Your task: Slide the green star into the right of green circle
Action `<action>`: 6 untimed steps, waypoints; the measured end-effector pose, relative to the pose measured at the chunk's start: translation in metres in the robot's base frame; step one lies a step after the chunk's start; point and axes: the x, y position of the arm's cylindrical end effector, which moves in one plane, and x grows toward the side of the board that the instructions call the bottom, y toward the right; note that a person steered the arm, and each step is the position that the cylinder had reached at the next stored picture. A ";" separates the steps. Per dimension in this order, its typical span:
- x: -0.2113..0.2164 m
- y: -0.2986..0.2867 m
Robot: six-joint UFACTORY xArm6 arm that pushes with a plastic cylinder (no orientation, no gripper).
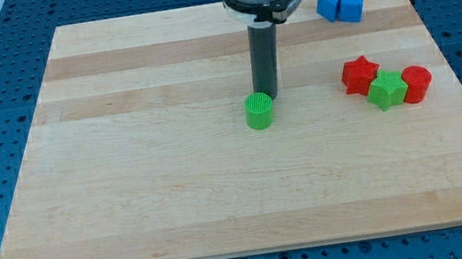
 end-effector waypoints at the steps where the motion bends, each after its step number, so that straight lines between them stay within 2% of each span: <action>1: 0.033 0.000; 2: 0.047 0.000; 3: 0.050 0.031; 5: 0.095 0.151; 6: 0.091 0.215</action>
